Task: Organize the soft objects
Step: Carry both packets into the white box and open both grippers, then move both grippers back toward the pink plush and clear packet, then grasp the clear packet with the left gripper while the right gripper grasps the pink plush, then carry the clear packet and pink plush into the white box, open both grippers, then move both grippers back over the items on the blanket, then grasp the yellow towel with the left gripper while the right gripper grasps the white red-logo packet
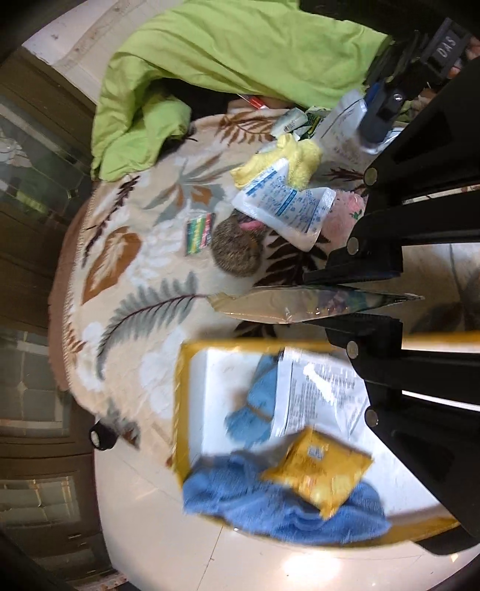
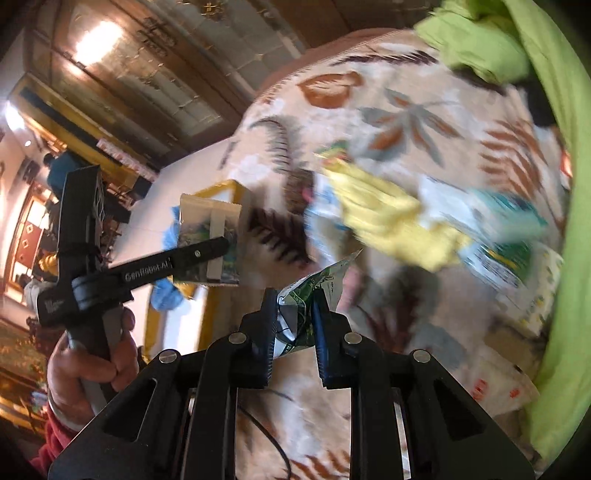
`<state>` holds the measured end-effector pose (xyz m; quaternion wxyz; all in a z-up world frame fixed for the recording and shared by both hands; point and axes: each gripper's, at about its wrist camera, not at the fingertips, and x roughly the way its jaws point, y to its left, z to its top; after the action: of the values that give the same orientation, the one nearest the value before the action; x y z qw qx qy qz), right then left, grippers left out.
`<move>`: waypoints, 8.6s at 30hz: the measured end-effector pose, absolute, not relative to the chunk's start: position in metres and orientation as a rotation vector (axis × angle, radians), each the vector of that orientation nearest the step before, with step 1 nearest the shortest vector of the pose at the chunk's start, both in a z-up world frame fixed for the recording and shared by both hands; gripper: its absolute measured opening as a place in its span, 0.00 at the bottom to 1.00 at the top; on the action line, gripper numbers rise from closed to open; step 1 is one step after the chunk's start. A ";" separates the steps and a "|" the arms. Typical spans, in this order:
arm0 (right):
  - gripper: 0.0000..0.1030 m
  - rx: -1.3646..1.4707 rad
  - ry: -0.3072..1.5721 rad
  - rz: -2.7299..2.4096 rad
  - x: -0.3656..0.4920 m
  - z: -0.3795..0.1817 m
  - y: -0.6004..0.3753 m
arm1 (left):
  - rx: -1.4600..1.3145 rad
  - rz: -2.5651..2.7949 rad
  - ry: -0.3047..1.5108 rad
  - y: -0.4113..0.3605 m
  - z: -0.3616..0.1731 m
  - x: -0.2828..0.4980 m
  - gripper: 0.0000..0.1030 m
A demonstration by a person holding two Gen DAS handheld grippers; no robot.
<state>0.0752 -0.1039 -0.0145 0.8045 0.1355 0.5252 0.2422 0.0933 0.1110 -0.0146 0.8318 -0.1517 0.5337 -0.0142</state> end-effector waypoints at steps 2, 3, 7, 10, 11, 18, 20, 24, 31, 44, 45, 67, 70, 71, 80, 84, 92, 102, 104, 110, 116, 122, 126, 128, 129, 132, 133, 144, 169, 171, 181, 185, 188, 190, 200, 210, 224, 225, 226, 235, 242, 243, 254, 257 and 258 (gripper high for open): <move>0.17 0.270 1.114 0.551 0.083 -0.006 -0.085 | -0.317 -0.003 1.115 0.126 -0.007 0.089 0.12; 0.17 0.262 1.110 0.561 0.085 -0.004 -0.077 | -0.319 0.014 1.107 0.135 -0.003 0.087 0.12; 0.17 0.214 1.105 0.626 0.102 0.006 -0.028 | -0.326 0.099 1.087 0.174 0.004 0.081 0.12; 0.17 0.151 1.112 0.669 0.114 0.007 0.016 | -0.338 0.141 1.104 0.197 -0.004 0.079 0.12; 0.17 0.126 1.117 0.673 0.118 0.005 0.029 | -0.345 0.153 1.113 0.204 -0.010 0.079 0.12; 0.17 -0.025 1.190 0.644 0.141 -0.036 0.099 | -0.405 0.183 1.171 0.233 -0.047 0.073 0.14; 0.18 -0.007 1.223 0.652 0.146 -0.050 0.110 | -0.403 0.180 1.172 0.236 -0.050 0.071 0.21; 0.29 0.090 1.274 0.668 0.152 -0.062 0.113 | -0.373 0.229 1.156 0.241 -0.047 0.068 0.45; 0.48 0.340 1.255 0.724 0.144 -0.049 0.080 | -0.403 0.242 1.085 0.238 -0.025 0.056 0.59; 0.54 0.473 1.173 0.711 0.089 -0.011 -0.041 | -0.254 0.116 1.054 0.141 -0.008 0.050 0.63; 0.54 0.475 1.164 0.697 0.084 -0.010 -0.054 | -0.246 0.099 1.059 0.132 -0.008 0.050 0.63; 0.57 0.643 1.135 0.412 0.045 -0.040 -0.212 | -0.155 -0.070 1.167 0.026 -0.053 0.100 0.63; 0.57 0.634 1.136 0.401 0.042 -0.042 -0.216 | -0.166 -0.088 1.162 0.020 -0.053 0.113 0.63; 0.57 0.637 1.134 0.397 0.042 -0.041 -0.219 | -0.159 -0.090 1.159 0.017 -0.053 0.117 0.63; 0.57 0.653 1.125 0.373 0.046 -0.041 -0.227 | -0.098 -0.115 1.170 0.002 -0.057 0.141 0.63; 0.57 0.629 1.142 0.384 0.053 -0.045 -0.214 | -0.077 -0.111 1.200 0.001 -0.065 0.149 0.63; 0.57 0.536 1.188 0.421 0.074 -0.059 -0.165 | -0.120 -0.115 1.203 0.014 -0.079 0.156 0.51; 0.57 0.253 1.163 0.433 0.099 -0.074 -0.100 | -0.238 -0.121 1.214 0.043 -0.078 0.153 0.37; 0.57 0.210 1.160 0.445 0.105 -0.078 -0.090 | -0.256 -0.123 1.218 0.047 -0.080 0.153 0.37; 0.23 0.081 1.125 0.423 0.112 -0.079 -0.075 | -0.290 -0.136 1.219 0.053 -0.078 0.148 0.35; 0.20 0.155 1.147 0.432 0.095 -0.076 -0.103 | -0.309 -0.151 1.214 0.053 -0.071 0.133 0.35; 0.20 0.221 1.089 0.462 0.081 -0.045 -0.115 | -0.319 -0.155 1.181 0.060 -0.050 0.112 0.35; 0.20 0.238 1.066 0.505 0.080 -0.029 -0.102 | -0.324 -0.140 1.136 0.077 -0.027 0.094 0.35; 0.20 0.237 1.060 0.540 0.081 -0.022 -0.088 | -0.312 -0.115 1.118 0.088 -0.017 0.087 0.35; 0.20 0.233 1.059 0.554 0.082 -0.019 -0.080 | -0.312 -0.099 1.110 0.096 -0.014 0.084 0.35; 0.20 0.216 1.057 0.605 0.084 -0.013 -0.053 | -0.320 -0.037 1.093 0.125 -0.006 0.076 0.35; 0.20 0.208 1.059 0.620 0.085 -0.012 -0.043 | -0.326 -0.007 1.088 0.138 -0.004 0.073 0.35; 0.20 0.086 1.145 0.718 0.103 -0.033 0.064 | -0.340 0.138 1.110 0.203 -0.027 0.058 0.35; 0.37 0.178 1.144 0.669 0.094 -0.032 0.041 | -0.272 0.212 1.026 0.188 -0.017 0.045 0.60; 0.37 0.209 1.143 0.667 0.093 -0.028 0.031 | -0.270 0.212 1.010 0.185 -0.011 0.043 0.60; 0.37 0.297 1.102 0.632 0.082 -0.011 -0.024 | -0.207 0.205 0.954 0.159 0.011 0.038 0.64; 0.37 0.335 1.088 0.602 0.079 -0.007 -0.047 | -0.190 0.178 0.946 0.143 0.017 0.036 0.64; 0.37 0.347 1.076 0.584 0.075 -0.005 -0.063 | -0.178 0.142 0.947 0.128 0.021 0.036 0.64; 0.37 0.350 1.065 0.571 0.072 -0.003 -0.074 | -0.180 0.114 0.953 0.117 0.022 0.037 0.64; 0.44 0.443 1.034 0.441 0.063 -0.004 -0.150 | -0.178 0.023 1.011 0.072 0.011 0.049 0.65; 0.44 0.564 1.008 0.343 0.059 -0.008 -0.215 | -0.116 -0.027 1.098 0.042 -0.021 0.058 0.65; 0.47 0.417 1.208 0.155 0.028 -0.038 -0.243 | -0.110 -0.164 1.180 -0.005 -0.048 0.061 0.65; 0.47 0.391 1.240 0.139 0.025 -0.044 -0.241 | -0.121 -0.165 1.183 -0.005 -0.048 0.062 0.65; 0.47 0.376 1.262 0.130 0.023 -0.049 -0.240 | -0.129 -0.167 1.184 -0.005 -0.048 0.065 0.65; 0.53 0.214 1.370 0.142 0.014 -0.107 -0.202 | -0.235 -0.145 1.177 0.002 -0.042 0.085 0.65; 0.40 0.079 1.294 0.194 0.005 -0.102 -0.197 | -0.371 -0.040 1.199 0.001 -0.049 0.111 0.65; 0.40 0.103 1.291 0.199 0.005 -0.103 -0.202 | -0.391 -0.018 1.202 0.000 -0.051 0.113 0.65; 0.41 0.273 1.307 0.238 0.008 -0.104 -0.232 | -0.594 0.081 1.209 -0.017 -0.072 0.137 0.68; 0.41 0.276 1.308 0.244 0.007 -0.100 -0.237 | -0.645 0.082 1.238 -0.025 -0.085 0.140 0.70; 0.41 0.259 1.309 0.246 0.008 -0.100 -0.236 | -0.659 0.080 1.243 -0.028 -0.089 0.142 0.70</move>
<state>0.0078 -0.2359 -0.1002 0.7785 0.1200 0.6055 0.1139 0.1422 -0.0276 -0.0885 0.7618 -0.3029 0.5714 0.0369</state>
